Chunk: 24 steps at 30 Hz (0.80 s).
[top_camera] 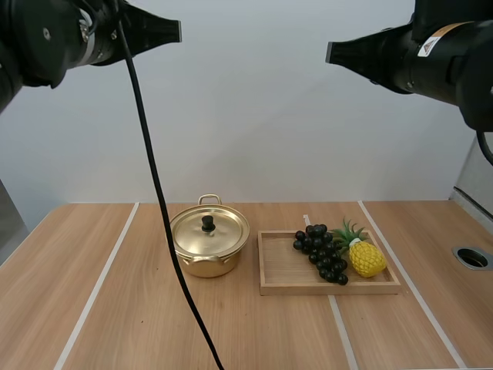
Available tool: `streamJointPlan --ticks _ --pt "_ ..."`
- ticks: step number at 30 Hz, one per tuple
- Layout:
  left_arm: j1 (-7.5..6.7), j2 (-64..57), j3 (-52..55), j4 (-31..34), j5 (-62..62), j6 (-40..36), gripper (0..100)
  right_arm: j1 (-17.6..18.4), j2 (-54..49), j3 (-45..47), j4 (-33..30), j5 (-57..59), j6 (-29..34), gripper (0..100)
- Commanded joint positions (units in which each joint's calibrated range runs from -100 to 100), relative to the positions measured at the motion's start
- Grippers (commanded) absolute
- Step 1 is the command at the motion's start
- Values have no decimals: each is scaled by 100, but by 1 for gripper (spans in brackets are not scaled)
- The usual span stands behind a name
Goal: Open the pot, put the grape inside, and close it
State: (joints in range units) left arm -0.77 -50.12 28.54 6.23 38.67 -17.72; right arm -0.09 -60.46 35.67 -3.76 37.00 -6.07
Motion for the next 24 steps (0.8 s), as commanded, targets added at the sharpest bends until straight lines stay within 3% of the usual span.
streamJointPlan --ticks 1,2,11,15,18,21,24 --pt "2 -18 -47 42 260 -47 81 1 -38 -64 -46 -41 66 100" --pt "2 -18 -47 42 420 -47 99 1 -46 -64 -46 51 66 100" --pt "2 -18 -47 81 444 210 100 1 -46 -64 -62 266 54 100" --pt "2 37 -47 -253 873 1625 100 1 -46 -64 -151 356 45 100" --pt "2 208 -47 -909 1418 2659 100 1 -46 -64 -151 491 -206 100" --pt "2 499 -47 -1520 2125 3443 100 1 -46 -64 -151 790 -767 100" --pt "2 900 -47 -1773 2670 3776 100 1 -46 -64 -151 1073 -897 100"
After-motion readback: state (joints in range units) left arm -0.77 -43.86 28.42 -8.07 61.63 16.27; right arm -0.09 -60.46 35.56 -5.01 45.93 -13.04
